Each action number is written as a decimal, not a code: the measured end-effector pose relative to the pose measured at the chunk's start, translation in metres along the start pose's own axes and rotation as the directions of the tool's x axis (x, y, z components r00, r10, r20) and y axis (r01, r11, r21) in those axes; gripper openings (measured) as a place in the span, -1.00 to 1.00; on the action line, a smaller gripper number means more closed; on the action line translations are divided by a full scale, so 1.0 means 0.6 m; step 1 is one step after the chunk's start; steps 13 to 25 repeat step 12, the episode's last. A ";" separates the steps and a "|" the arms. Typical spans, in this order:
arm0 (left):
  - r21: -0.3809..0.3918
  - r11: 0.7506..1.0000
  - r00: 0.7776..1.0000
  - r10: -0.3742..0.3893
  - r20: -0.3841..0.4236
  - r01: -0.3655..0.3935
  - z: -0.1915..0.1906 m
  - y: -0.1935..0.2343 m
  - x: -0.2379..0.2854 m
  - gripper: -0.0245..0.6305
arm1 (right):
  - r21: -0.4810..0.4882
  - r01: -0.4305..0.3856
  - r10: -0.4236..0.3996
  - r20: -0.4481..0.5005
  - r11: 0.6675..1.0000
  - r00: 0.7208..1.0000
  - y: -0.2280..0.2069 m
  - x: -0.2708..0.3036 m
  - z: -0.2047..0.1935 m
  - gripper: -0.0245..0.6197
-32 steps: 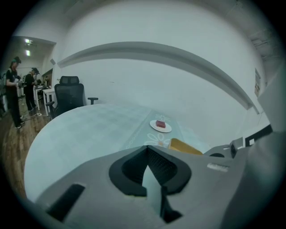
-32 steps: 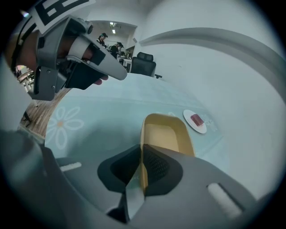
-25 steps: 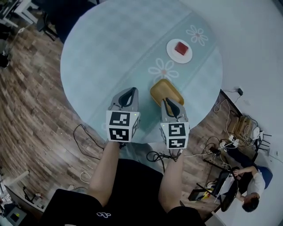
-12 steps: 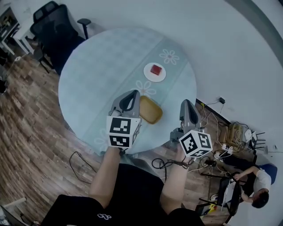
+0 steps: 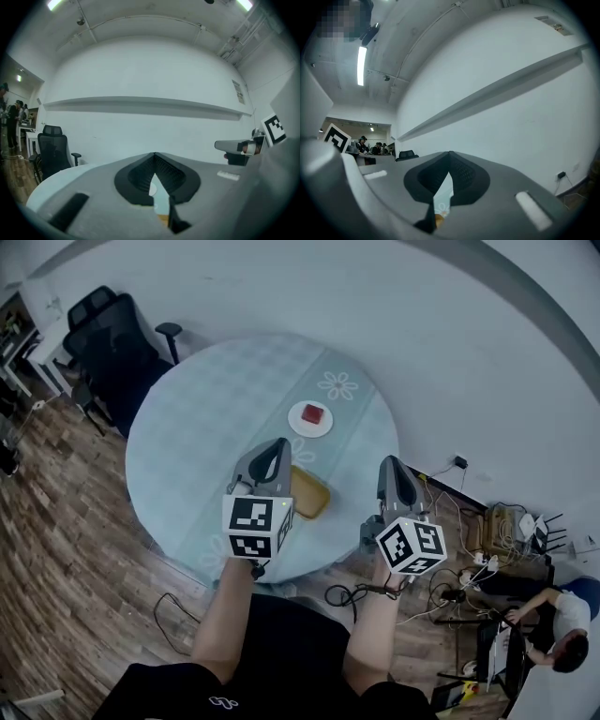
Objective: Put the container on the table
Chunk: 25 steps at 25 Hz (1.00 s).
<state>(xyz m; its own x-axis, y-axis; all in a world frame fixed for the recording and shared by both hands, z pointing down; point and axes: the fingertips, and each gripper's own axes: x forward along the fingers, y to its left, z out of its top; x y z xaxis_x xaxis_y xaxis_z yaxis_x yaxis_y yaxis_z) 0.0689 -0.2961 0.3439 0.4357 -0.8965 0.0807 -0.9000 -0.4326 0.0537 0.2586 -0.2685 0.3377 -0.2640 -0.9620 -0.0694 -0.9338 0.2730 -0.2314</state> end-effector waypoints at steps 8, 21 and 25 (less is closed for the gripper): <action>0.007 0.999 0.999 -0.045 -0.007 0.045 -0.002 -0.038 0.025 -0.92 | -0.035 0.014 -0.015 -0.022 0.999 1.000 -0.024 -0.015 0.007 -0.90; 0.005 0.999 0.999 -0.053 -0.014 0.053 -0.007 -0.047 0.040 -0.92 | -0.060 0.019 -0.021 -0.031 0.998 0.999 -0.036 -0.012 0.009 -0.90; 0.005 0.999 0.999 -0.053 -0.014 0.053 -0.007 -0.047 0.040 -0.92 | -0.060 0.019 -0.021 -0.031 0.998 0.999 -0.036 -0.012 0.009 -0.90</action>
